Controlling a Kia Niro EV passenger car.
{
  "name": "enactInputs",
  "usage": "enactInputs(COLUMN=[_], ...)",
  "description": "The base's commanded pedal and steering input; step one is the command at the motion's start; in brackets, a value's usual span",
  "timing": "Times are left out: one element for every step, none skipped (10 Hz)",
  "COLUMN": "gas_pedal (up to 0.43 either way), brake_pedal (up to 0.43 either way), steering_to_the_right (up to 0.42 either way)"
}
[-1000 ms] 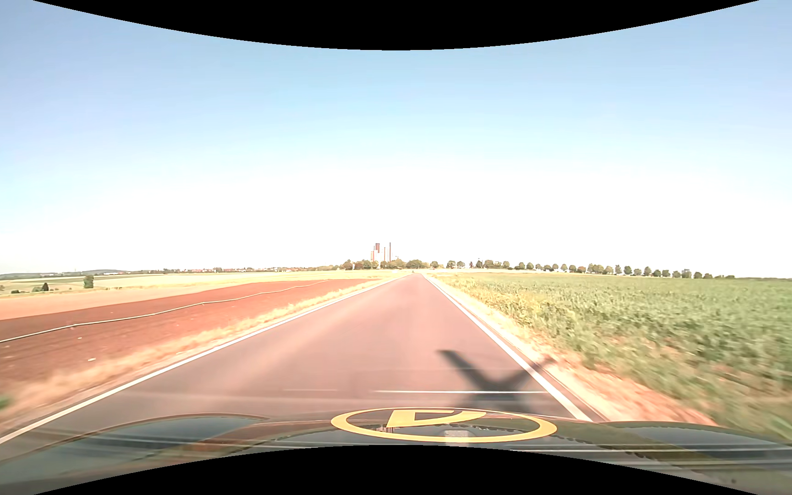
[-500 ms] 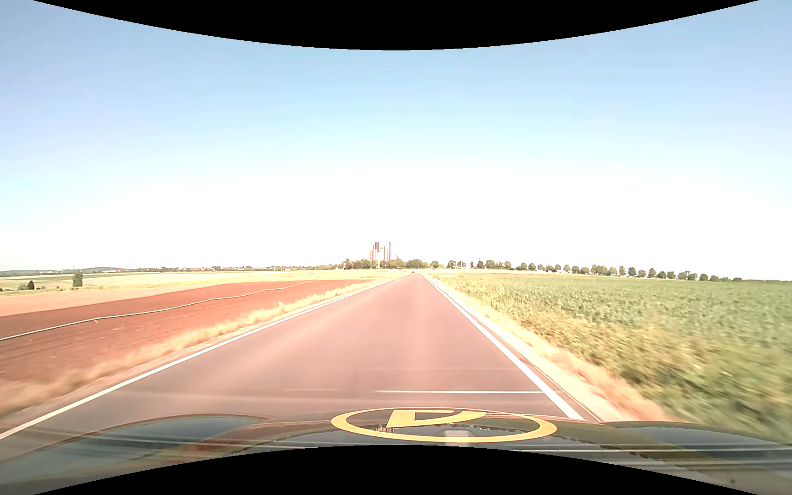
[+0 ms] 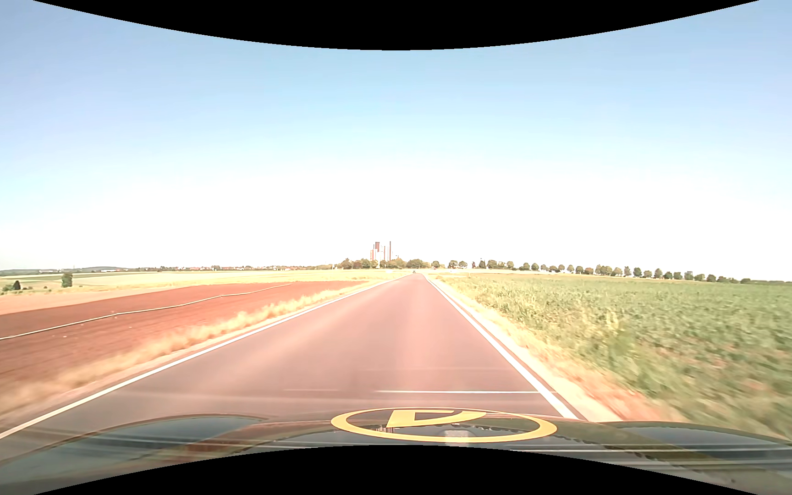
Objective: Follow the waypoints while adhering to traffic rules and regulations
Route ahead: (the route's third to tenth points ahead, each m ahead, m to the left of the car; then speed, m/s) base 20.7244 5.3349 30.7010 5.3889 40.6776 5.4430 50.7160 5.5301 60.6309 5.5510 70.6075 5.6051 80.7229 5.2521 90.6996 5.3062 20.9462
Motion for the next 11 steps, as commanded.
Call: enactInputs(gas_pedal=[0.197, 0.197, 0.197, 0.197, 0.197, 0.197, 0.197, 0.197, 0.197, 0.209, 0.209], brake_pedal=[0.0, 0.0, 0.0, 0.0, 0.0, 0.0, 0.0, 0.0, 0.0, 0.0, 0.0], steering_to_the_right=[0.0, 0.0, 0.0, 0.0, 0.0, 0.0, 0.0, 0.0, 0.0, 0.0, 0.0])
